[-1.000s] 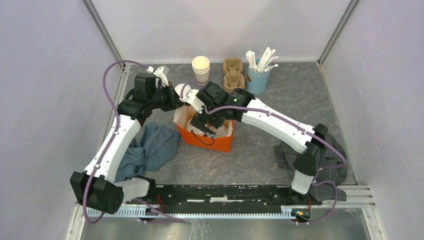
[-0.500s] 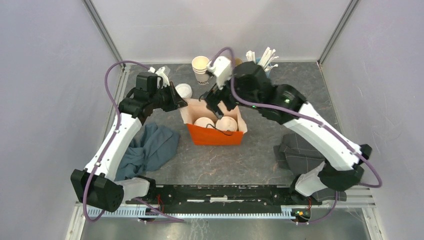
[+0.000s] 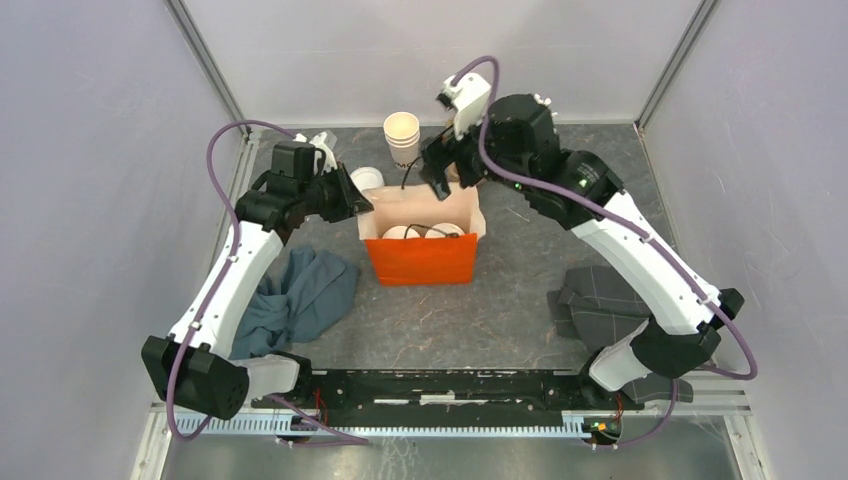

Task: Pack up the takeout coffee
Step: Place the coffee cup on the cup tray, then pick up the straw from the storage cup.

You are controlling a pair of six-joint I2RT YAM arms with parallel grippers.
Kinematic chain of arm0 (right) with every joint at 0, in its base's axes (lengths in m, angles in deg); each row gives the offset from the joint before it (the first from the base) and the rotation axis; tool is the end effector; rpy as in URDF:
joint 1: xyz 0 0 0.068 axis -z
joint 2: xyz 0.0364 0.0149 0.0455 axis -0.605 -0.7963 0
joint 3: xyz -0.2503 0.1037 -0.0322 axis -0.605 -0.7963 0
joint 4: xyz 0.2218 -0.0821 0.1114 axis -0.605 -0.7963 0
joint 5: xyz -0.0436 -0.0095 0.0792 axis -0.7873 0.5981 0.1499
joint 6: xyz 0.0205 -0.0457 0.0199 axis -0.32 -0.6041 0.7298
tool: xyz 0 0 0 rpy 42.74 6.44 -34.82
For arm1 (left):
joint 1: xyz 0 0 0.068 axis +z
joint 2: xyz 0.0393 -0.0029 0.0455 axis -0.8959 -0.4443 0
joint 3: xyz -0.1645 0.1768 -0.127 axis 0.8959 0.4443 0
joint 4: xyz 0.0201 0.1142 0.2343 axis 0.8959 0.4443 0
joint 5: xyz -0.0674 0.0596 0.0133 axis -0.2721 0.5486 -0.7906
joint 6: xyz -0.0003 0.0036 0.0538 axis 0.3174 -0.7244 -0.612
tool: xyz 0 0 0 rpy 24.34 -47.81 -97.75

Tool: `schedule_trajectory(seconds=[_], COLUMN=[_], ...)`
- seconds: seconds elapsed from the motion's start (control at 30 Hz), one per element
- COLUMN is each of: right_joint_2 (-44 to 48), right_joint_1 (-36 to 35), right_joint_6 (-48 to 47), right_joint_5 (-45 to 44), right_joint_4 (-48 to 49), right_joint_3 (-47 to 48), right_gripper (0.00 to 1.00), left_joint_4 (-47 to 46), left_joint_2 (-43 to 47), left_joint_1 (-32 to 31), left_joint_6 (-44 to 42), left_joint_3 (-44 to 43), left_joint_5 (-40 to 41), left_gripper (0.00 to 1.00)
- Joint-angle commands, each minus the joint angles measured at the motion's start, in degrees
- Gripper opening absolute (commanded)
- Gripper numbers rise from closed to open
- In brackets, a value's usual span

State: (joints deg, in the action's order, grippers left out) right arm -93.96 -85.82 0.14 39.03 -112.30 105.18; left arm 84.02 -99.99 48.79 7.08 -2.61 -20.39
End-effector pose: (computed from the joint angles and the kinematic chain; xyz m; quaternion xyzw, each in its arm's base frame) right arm 0.2062 0.2305 0.4936 -0.2985 0.7611 0.2303 0.5279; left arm 0.2515 -0.0782 0.3579 -0.0443 0.8933 -0.2917 0.3392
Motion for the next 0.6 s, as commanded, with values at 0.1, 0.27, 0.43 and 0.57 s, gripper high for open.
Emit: schedule_trajectory(seconds=[0.1,0.27,0.43,0.57], right_joint_2=[2.41,0.67,-6.02,-13.77], right_joint_1=[15.28,28.08,33.58,34.62], right_joint_6=[3.98,5.99,1.34,-2.88], right_joint_5=[-4.81,6.11,10.09,10.65], right_joint_4=[3.21,12.06,19.92,22.17], right_joint_3=[-0.76,-9.1,-10.92,-7.13], right_gripper=[0.98,0.98,0.91,0.71], left_joint_4=[3.29,6.35,11.78,13.21], left_joint_2=[-0.91,-0.53,0.38,2.03], left_joint_1=[0.15,0.15,0.15,0.15], left_joint_6=[2.58,1.49,-0.02,0.24], left_joint_3=[-5.04,-9.22,-14.52,-16.52], left_joint_5=[1.14,1.67,3.69,3.59], left_gripper=[0.49,0.68,0.75,0.77])
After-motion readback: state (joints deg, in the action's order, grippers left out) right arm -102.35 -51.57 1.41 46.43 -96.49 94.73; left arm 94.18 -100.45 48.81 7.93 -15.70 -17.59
